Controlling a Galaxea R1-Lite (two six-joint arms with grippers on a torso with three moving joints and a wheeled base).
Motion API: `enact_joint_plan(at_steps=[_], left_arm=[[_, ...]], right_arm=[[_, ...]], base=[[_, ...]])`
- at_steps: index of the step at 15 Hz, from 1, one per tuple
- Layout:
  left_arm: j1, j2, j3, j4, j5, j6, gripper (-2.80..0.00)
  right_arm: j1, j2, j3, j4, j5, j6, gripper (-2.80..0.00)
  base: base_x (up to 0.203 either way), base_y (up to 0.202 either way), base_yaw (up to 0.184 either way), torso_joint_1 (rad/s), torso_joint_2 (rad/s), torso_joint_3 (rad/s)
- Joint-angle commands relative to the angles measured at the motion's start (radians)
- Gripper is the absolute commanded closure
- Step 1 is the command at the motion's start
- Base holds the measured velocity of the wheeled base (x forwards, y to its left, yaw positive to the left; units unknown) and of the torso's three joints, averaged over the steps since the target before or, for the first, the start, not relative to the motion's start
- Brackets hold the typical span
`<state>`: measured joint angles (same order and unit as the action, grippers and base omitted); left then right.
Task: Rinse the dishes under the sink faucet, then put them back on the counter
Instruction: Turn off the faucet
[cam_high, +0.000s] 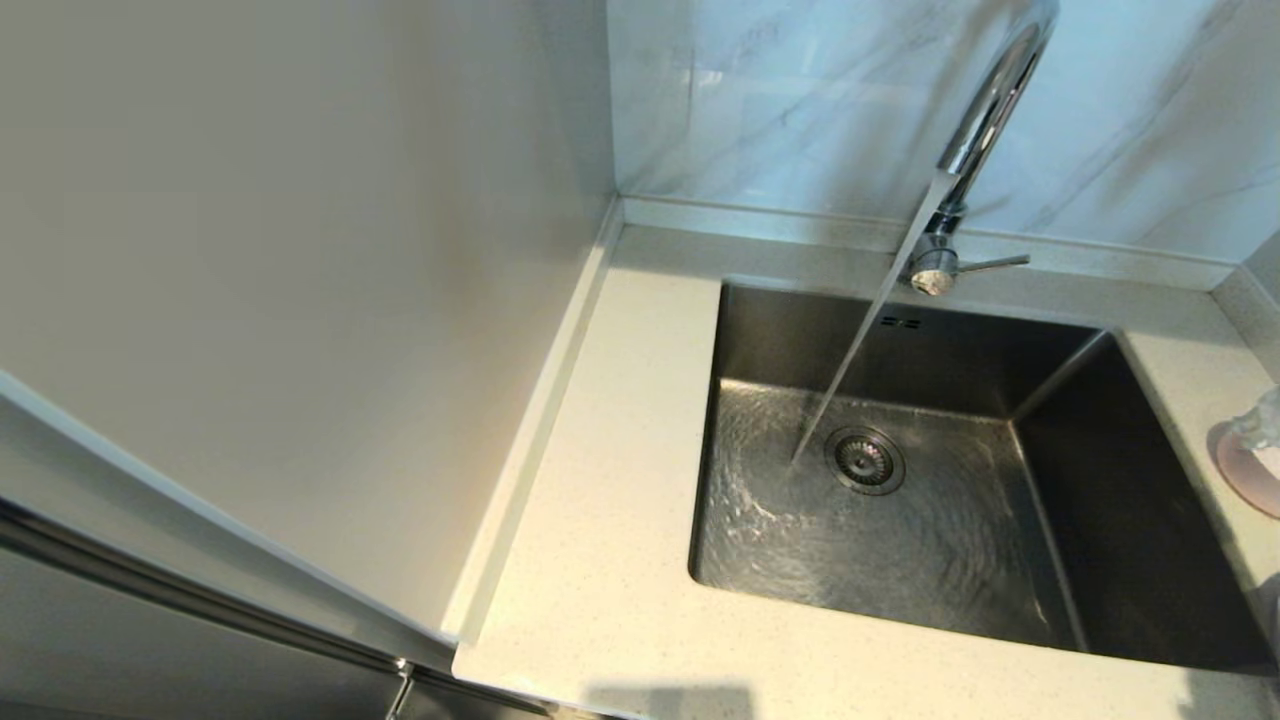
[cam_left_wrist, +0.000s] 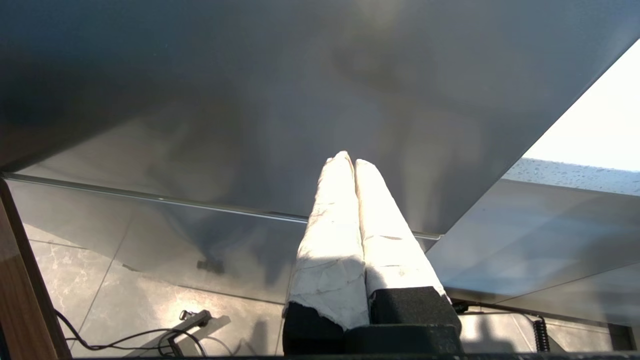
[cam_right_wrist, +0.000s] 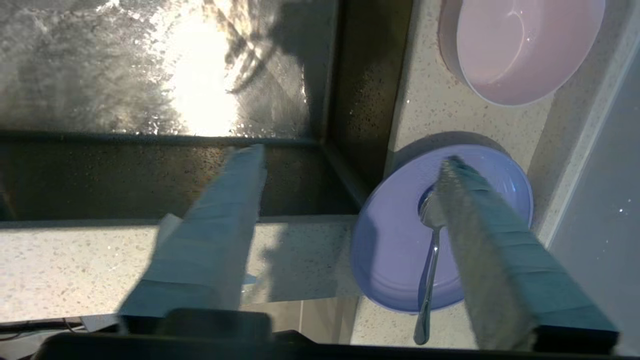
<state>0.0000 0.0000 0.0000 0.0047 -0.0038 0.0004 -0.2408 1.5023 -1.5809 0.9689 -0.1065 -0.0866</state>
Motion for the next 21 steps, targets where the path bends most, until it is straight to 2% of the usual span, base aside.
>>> enact_joint_plan(at_steps=[1,11,14,16,19,21], left_arm=[[0.0,0.0,0.0,0.0,0.001,0.0,0.0],[0.0,0.0,0.0,0.0,0.0,0.0,0.0],[0.0,0.0,0.0,0.0,-0.001,0.0,0.0],[0.0,0.0,0.0,0.0,-0.001,0.0,0.0],[0.0,0.0,0.0,0.0,0.0,0.0,0.0],[0.0,0.0,0.0,0.0,-0.001,0.0,0.0]], right_arm=[[0.011,-0.01,-0.002,0.007,-0.001,-0.002,0.0],[0.057,0.012,-0.079,0.06,-0.01,-0.009,0.0],[0.075,0.046,-0.032,0.039,0.002,0.009,0.0],[0.116,0.08,0.047,-0.139,0.003,0.061,0.0],[0.185,0.153,0.172,-0.52,-0.024,0.107,0.0],[0.226,0.218,0.183,-0.633,-0.095,0.143,0.0]], base=[[0.0,0.0,0.0,0.0,0.0,0.0],[0.0,0.0,0.0,0.0,0.0,0.0],[0.0,0.0,0.0,0.0,0.0,0.0],[0.0,0.0,0.0,0.0,0.0,0.0],[0.0,0.0,0.0,0.0,0.0,0.0],[0.0,0.0,0.0,0.0,0.0,0.0]])
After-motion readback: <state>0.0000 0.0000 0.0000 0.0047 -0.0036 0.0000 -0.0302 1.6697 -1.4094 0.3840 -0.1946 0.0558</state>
